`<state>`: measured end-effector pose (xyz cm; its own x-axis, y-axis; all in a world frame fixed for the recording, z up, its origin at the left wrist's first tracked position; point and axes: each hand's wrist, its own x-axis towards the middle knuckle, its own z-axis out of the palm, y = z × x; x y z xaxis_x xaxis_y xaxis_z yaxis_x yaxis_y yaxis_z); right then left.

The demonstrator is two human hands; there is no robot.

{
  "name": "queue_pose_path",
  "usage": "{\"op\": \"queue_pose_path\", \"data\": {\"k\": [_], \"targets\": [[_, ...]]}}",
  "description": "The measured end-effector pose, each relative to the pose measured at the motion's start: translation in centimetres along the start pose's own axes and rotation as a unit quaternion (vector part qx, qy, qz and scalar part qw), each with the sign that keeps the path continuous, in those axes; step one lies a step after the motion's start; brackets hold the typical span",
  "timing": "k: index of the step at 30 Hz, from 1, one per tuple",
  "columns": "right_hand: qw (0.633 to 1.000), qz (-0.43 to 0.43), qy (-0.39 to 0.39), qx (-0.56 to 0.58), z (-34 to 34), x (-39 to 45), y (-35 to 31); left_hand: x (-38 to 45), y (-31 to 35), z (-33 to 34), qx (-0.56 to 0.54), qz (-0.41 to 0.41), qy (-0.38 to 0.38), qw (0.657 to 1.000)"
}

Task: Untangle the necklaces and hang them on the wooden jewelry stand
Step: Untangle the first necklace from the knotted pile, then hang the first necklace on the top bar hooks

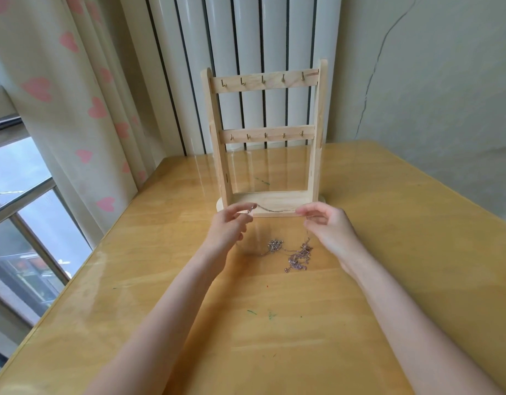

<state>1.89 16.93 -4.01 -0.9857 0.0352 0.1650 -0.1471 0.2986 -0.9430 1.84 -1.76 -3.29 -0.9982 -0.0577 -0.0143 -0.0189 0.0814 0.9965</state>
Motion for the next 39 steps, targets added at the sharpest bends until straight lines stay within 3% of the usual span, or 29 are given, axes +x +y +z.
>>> {"op": "queue_pose_path", "data": {"k": [3,5,9,11,14,16,19,21,26,30,34,39], "targets": [[0.985,0.023,0.065,-0.16,-0.5,0.4,0.7,0.5,-0.9,0.1,0.122,0.016,0.027,0.992],[0.965,0.045,0.033,-0.255,-0.8,0.4,0.8,1.0,-1.5,0.1,0.199,0.033,0.045,0.978],[0.95,0.048,-0.02,-0.308,-0.7,-0.2,0.1,0.9,-1.9,0.5,0.442,0.01,0.055,0.895],[0.946,0.031,-0.035,-0.321,-0.4,-0.4,-0.2,0.4,-1.8,0.9,0.489,0.009,0.056,0.871],[0.939,0.009,-0.045,-0.34,0.1,-0.5,-0.2,0.3,-1.5,1.3,0.443,0.074,0.04,0.892],[0.937,0.012,-0.054,-0.346,0.0,-0.5,-0.4,-0.1,-1.3,1.9,0.391,0.125,-0.021,0.912],[0.938,0.019,-0.076,-0.338,-0.3,-0.6,-0.6,-0.9,-1.4,3.3,0.393,0.167,-0.116,0.897],[0.939,0.015,-0.082,-0.333,0.1,-0.6,-0.5,-0.9,-1.7,4.0,0.419,0.187,-0.116,0.881],[0.957,0.03,-0.086,-0.277,0.7,-0.5,-0.4,-0.6,-1.9,3.9,0.422,0.195,-0.106,0.879],[0.975,0.047,-0.108,-0.19,0.3,-0.5,-0.9,-0.6,-1.6,3.4,0.356,0.168,-0.113,0.912],[0.982,0.005,-0.133,-0.135,0.2,0.2,-2.6,-0.3,0.6,2.7,0.204,0.16,-0.078,0.963],[0.981,-0.068,-0.13,-0.129,0.0,1.4,-5.9,-0.8,3.3,2.7,0.035,0.101,-0.166,0.98]]}}
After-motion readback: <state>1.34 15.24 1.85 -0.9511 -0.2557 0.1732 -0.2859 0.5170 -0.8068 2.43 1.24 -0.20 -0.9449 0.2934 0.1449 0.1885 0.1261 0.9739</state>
